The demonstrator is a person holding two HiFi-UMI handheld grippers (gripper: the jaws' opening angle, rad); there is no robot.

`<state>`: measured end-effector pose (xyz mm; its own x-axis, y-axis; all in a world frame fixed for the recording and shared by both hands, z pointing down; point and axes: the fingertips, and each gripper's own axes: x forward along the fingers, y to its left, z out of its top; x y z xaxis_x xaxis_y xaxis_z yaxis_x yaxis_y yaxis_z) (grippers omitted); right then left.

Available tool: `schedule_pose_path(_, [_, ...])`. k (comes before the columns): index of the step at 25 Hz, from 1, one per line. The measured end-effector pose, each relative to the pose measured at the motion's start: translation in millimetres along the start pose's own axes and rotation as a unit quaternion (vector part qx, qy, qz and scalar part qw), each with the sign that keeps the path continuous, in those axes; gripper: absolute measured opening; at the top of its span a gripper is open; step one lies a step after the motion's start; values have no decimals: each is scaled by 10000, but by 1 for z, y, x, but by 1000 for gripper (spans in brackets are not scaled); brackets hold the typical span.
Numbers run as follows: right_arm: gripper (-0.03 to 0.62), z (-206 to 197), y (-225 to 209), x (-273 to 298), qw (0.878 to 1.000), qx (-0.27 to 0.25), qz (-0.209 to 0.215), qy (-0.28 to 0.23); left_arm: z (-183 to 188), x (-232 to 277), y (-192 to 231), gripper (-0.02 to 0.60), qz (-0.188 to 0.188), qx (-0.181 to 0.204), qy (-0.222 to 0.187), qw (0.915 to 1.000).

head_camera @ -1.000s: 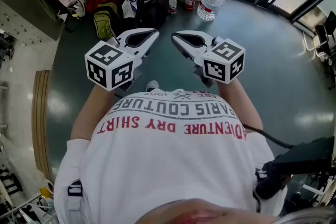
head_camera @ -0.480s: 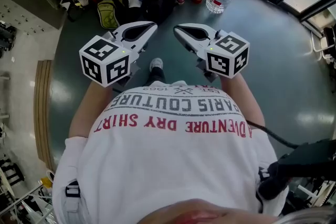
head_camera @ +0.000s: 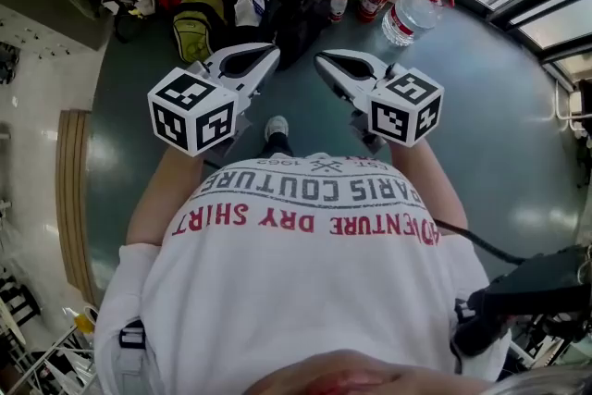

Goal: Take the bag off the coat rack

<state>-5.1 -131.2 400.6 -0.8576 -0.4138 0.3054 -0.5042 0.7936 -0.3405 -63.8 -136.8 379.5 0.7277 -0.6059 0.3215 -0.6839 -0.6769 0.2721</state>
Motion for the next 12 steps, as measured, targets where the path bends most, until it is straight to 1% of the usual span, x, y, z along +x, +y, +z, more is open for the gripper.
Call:
schedule_pose_path(3, [3,37,-41,57,9999,-98,-44,125,35,14,76,2,142,57,-30,9999])
schedule_pose_path(6, [3,72,-73,102,9997,-202,-84,140,67,22,134,2,207,74,-152,9996])
schedule_pose_path(9, [3,108,-93,132,9995,-301,-92,-44,90,30,174,2,251,116,-230,9994])
schedule_pose_path(12, [3,132,-116,152,9993,-346,-105,-137,104,43,203,2,250,43,-225,9994])
